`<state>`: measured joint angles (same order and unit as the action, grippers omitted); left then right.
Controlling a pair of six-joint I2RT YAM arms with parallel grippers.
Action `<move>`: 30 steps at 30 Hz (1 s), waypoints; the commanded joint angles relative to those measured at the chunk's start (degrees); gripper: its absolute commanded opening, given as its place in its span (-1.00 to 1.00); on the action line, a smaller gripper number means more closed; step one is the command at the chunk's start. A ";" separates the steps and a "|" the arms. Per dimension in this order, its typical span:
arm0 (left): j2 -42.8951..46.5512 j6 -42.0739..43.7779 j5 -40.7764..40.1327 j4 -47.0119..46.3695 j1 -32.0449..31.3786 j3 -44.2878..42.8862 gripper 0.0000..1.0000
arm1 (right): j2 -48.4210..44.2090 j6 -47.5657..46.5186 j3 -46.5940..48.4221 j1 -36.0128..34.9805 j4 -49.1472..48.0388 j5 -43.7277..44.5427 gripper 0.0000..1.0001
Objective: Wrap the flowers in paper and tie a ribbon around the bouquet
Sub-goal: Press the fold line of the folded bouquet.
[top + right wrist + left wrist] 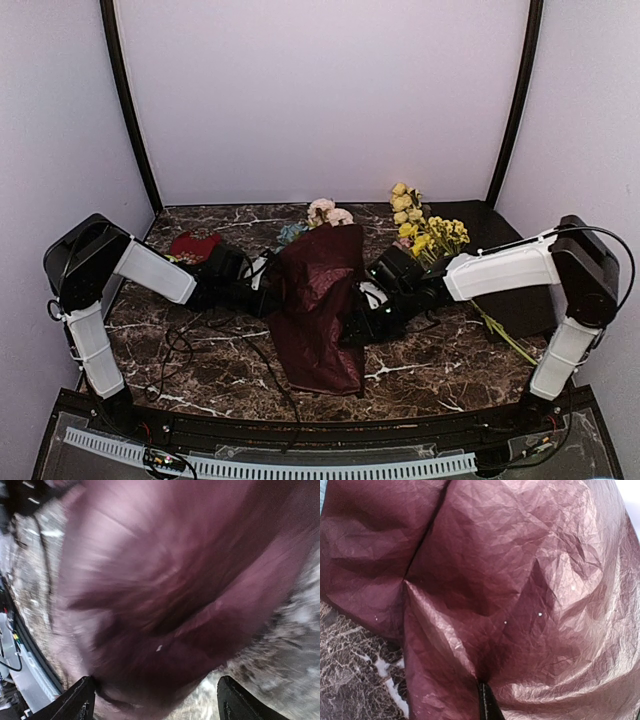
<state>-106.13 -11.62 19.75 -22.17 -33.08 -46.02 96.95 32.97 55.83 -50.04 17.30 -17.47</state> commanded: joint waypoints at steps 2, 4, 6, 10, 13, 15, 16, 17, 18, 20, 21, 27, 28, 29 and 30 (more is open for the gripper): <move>-0.39 -0.44 -0.17 0.66 0.30 0.10 -1.00 | 6.02 4.28 -0.28 0.29 -3.90 -5.67 0.63; -0.58 -0.69 -0.75 1.28 0.30 -0.11 -1.00 | 6.75 4.91 -1.00 0.30 -5.34 -7.11 0.50; -0.80 -0.92 -1.13 1.86 0.30 -0.45 -1.00 | 6.64 5.45 -1.92 0.38 -6.37 -7.12 0.35; -1.85 -0.98 -3.22 3.10 0.38 -1.64 -1.00 | 6.20 6.09 -3.27 0.96 -6.82 -5.44 -0.05; -2.68 -0.36 -3.71 4.43 0.43 -3.70 -1.00 | 5.66 6.33 -4.50 0.99 -9.31 -6.96 -0.36; -3.29 0.17 -3.66 5.02 0.52 -5.47 -1.00 | 5.88 6.83 -5.28 0.98 -11.95 -9.25 -0.48; -3.52 0.32 -3.74 5.46 0.49 -6.14 -1.00 | 6.21 6.84 -5.11 1.00 -12.51 -10.16 -0.53; -3.63 0.37 -3.92 6.02 0.51 -6.82 -1.00 | 6.52 6.81 -4.79 0.99 -12.70 -10.65 -0.57; -3.65 0.42 -4.18 6.71 0.48 -7.33 -1.00 | 6.58 6.72 -4.57 1.00 -12.93 -10.88 -0.61; -3.43 0.53 -5.09 8.03 0.69 -8.16 -0.99 | 6.18 6.91 -4.35 0.98 -13.46 -10.98 -0.68; -3.25 0.59 -5.60 8.66 0.84 -8.47 -0.93 | 5.91 7.07 -4.27 0.94 -13.68 -10.87 -0.72; 0.15 1.25 -10.70 14.53 1.79 -9.55 -0.27 | 5.68 7.78 -3.38 0.98 -13.98 -10.91 -0.86; 1.42 1.72 -11.61 15.41 1.81 -9.53 -0.14 | 5.67 7.92 -3.24 0.93 -14.09 -10.81 -0.87; 3.29 2.33 -12.29 16.41 1.81 -9.55 -0.05 | 5.71 7.98 -3.01 0.99 -14.01 -10.64 -0.88; 5.50 2.62 -12.45 16.90 1.72 -9.18 0.01 | 5.88 7.99 -2.64 1.00 -13.79 -10.58 -0.89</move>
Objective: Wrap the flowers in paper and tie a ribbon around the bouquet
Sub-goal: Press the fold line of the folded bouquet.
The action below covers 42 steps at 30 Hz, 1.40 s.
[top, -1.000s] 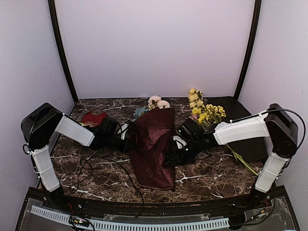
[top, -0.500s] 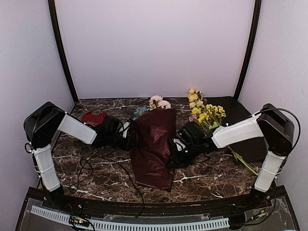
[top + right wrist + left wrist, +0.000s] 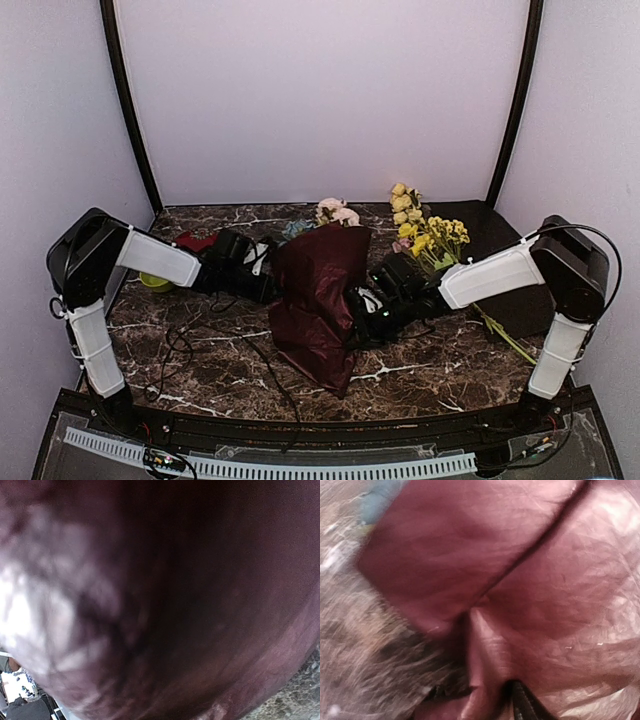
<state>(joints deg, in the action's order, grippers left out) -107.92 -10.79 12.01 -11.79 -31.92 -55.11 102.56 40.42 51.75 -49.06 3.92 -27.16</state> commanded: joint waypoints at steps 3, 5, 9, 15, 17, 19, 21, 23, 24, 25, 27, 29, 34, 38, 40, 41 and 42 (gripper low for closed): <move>15.58 5.02 -5.00 5.19 -1.71 3.33 0.10 | 0.67 0.94 2.34 0.01 -0.31 -0.82 -0.92; 20.75 8.93 -7.10 4.36 -6.86 5.50 0.11 | 0.69 1.47 2.69 -0.02 -0.79 -1.09 -0.96; 24.40 12.26 -3.65 7.26 -15.25 8.17 0.03 | 0.20 1.89 3.67 0.00 -0.46 -1.06 -1.00; 20.60 8.46 0.72 9.49 -16.24 11.75 -0.25 | -0.50 1.93 5.26 0.10 0.08 -1.32 -1.00; 20.56 8.33 1.61 9.34 -16.45 12.52 -0.28 | -0.53 2.10 5.99 0.18 0.12 -1.47 -1.00; 20.35 8.41 2.20 9.32 -16.67 13.06 -0.31 | -0.63 2.39 6.68 0.28 -0.21 -1.51 -1.00; 19.95 8.29 2.27 9.26 -16.77 13.44 -0.31 | -0.88 2.53 7.39 0.50 -0.46 -1.60 -1.00; 19.28 8.08 2.53 8.21 -16.77 14.12 -0.31 | -1.11 2.72 7.89 0.70 -0.76 -1.58 -1.00; 18.88 7.92 2.69 7.47 -16.77 14.46 -0.31 | -1.17 2.84 8.05 0.77 -0.95 -1.56 -1.00; 18.34 7.70 2.90 6.66 -16.77 14.86 -0.31 | -1.30 2.97 8.10 0.74 -1.16 -1.56 -1.00; 16.95 7.18 3.29 4.53 -16.77 15.37 -0.30 | -1.17 3.23 8.19 0.79 -1.55 -1.73 -1.00; 15.09 6.89 3.72 2.24 -16.77 15.11 -0.27 | -1.13 3.54 8.04 0.83 -2.14 -2.22 -1.00; 9.70 7.08 5.33 -0.86 -16.77 12.44 -0.25 | -1.80 3.96 7.77 0.89 -2.78 -2.04 -1.00; 6.71 7.12 6.99 -3.36 -16.77 10.86 -0.19 | -2.28 3.96 7.69 0.92 -3.00 -1.90 -1.00; 5.33 6.91 8.79 -4.45 -16.77 9.86 -0.15 | -2.05 4.19 7.50 0.99 -3.48 -2.29 -1.00; 4.66 6.76 9.60 -4.88 -16.77 9.29 -0.14 | -2.02 4.36 7.50 1.11 -3.81 -2.61 -1.00; 4.08 6.67 10.17 -5.05 -16.77 8.79 -0.12 | -2.00 4.47 7.54 1.14 -3.91 -2.81 -1.00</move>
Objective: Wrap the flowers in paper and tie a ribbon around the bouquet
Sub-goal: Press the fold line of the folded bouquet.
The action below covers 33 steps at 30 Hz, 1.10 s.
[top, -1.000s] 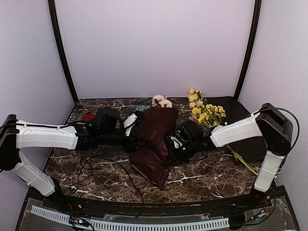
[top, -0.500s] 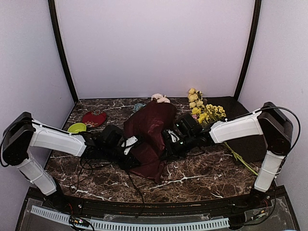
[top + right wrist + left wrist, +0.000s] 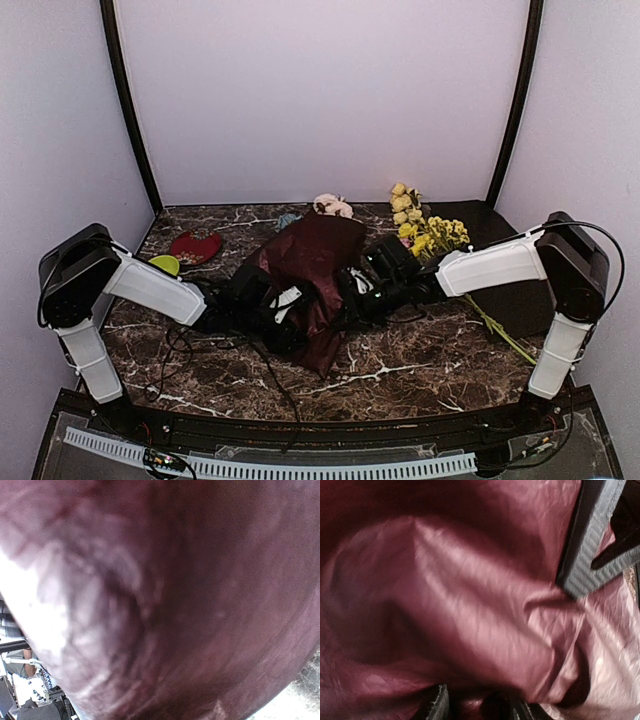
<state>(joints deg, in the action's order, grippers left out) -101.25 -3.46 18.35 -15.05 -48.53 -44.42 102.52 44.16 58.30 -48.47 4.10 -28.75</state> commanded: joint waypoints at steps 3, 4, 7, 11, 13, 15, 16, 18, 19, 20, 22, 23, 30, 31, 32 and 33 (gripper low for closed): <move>-2.97 -1.09 4.09 -3.14 -0.16 -2.44 -0.07 | -2.57 0.76 1.34 0.88 -4.10 -1.37 -1.00; -2.72 -1.17 3.84 -3.88 -0.16 -2.35 -0.06 | -2.97 0.75 1.49 1.01 -4.12 -1.46 -1.00; -1.97 -1.04 2.93 -6.40 -0.16 -1.53 0.01 | -4.06 1.45 1.52 1.55 -5.00 -2.38 -1.00; -2.38 -0.62 2.20 -10.84 -0.16 -1.09 0.11 | -4.38 2.81 1.20 1.97 -7.36 -4.77 -1.00; -2.88 -0.94 2.52 -13.50 -0.16 -1.16 0.16 | -4.40 3.03 1.32 2.12 -7.87 -5.52 -1.00; -3.36 -1.61 2.54 -17.20 -0.16 -1.25 0.20 | -4.59 2.90 1.58 2.23 -7.96 -5.72 -1.00; -3.56 -2.26 2.42 -19.02 -0.16 -1.27 0.22 | -4.55 2.83 1.71 2.23 -7.96 -5.69 -1.00; -3.68 -4.11 2.82 -22.55 -0.16 -1.30 0.25 | -4.40 2.90 1.58 2.42 -8.25 -5.78 -1.00; -3.86 -5.17 3.48 -24.34 -0.16 -1.35 0.26 | -4.23 2.99 1.43 2.53 -8.51 -5.79 -1.00; -3.91 -6.62 3.83 -25.82 -0.16 -1.28 0.27 | -3.93 3.05 1.24 2.66 -8.87 -5.79 -1.00; -4.40 -10.06 3.37 -29.96 -0.09 -0.57 0.31 | -3.19 3.56 0.78 2.89 -9.93 -6.32 -1.00; -4.99 -12.45 3.28 -32.90 -0.07 0.18 0.34 | -2.43 3.93 0.68 2.93 -10.51 -6.93 -1.00; -9.92 -25.35 1.01 -45.61 0.37 2.56 0.37 | 0.92 2.66 0.29 2.86 -9.82 -7.11 -1.00; -9.74 -25.83 -1.39 -43.52 0.37 2.36 0.36 | 1.34 2.46 0.01 2.81 -9.46 -7.14 -1.00; -9.51 -26.52 -3.54 -40.51 0.37 1.96 0.37 | 1.75 2.24 -0.27 2.72 -9.39 -7.19 -1.00; -9.23 -27.20 -5.58 -36.61 0.37 1.16 0.37 | 2.43 1.68 -0.37 2.42 -9.03 -7.15 -1.00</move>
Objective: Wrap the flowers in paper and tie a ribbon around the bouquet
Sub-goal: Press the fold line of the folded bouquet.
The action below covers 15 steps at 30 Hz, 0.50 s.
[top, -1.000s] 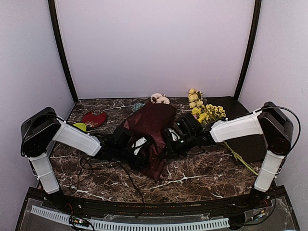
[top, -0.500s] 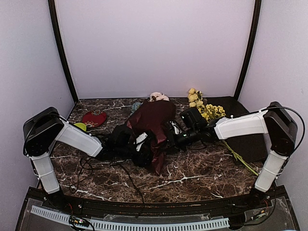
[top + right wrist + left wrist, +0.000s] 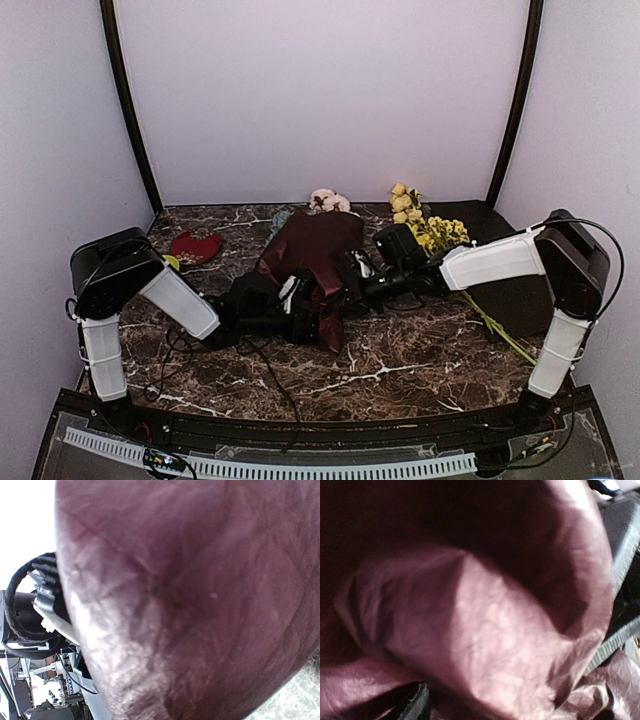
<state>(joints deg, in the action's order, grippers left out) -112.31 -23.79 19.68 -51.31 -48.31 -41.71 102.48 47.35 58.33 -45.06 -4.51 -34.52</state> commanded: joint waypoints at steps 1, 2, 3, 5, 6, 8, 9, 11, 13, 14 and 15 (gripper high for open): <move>1.99 -7.57 -8.79 6.78 0.15 -2.82 0.37 | 3.25 -2.16 -0.30 -1.31 0.55 -0.97 -1.00; 1.89 -8.41 -10.37 12.26 0.15 -4.29 0.37 | 4.08 -3.10 -0.05 -1.61 1.62 -0.60 -1.00; 1.77 -9.35 -11.38 15.85 0.15 -5.40 0.36 | 4.84 -4.03 0.23 -1.77 2.65 0.02 -1.00; 1.87 -11.45 -12.38 18.95 0.15 -5.41 0.36 | 6.50 -5.13 0.60 -1.95 4.33 0.93 -1.00; 2.22 -12.46 -13.43 20.33 0.15 -5.15 0.35 | 7.12 -5.61 0.64 -1.94 5.19 1.36 -1.00; 3.28 -13.71 -15.97 23.70 0.15 -4.70 0.34 | 8.12 -6.90 0.93 -1.89 7.30 3.28 -1.00; 3.98 -14.05 -17.33 25.38 0.11 -4.44 0.33 | 8.36 -7.58 1.22 -1.89 8.63 4.43 -1.00; 5.58 -14.33 -19.80 28.15 0.15 -3.82 0.31 | 8.61 -8.92 1.67 -1.89 10.69 6.53 -1.00; 7.39 -14.58 -22.39 31.32 0.15 -3.32 0.31 | 8.78 -9.92 1.85 -1.82 11.70 7.62 -1.00; 8.44 -14.52 -23.72 32.75 0.15 -2.96 0.30 | 8.90 -10.35 1.92 -1.84 12.12 8.16 -1.00; 9.48 -14.42 -24.79 33.60 0.13 -2.50 0.30 | 9.18 -10.57 1.96 -1.85 12.38 8.31 -1.00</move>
<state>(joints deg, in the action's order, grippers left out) -106.45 -34.81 4.64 -29.26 -48.97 -45.87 109.30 39.92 60.75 -45.28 -1.30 -28.42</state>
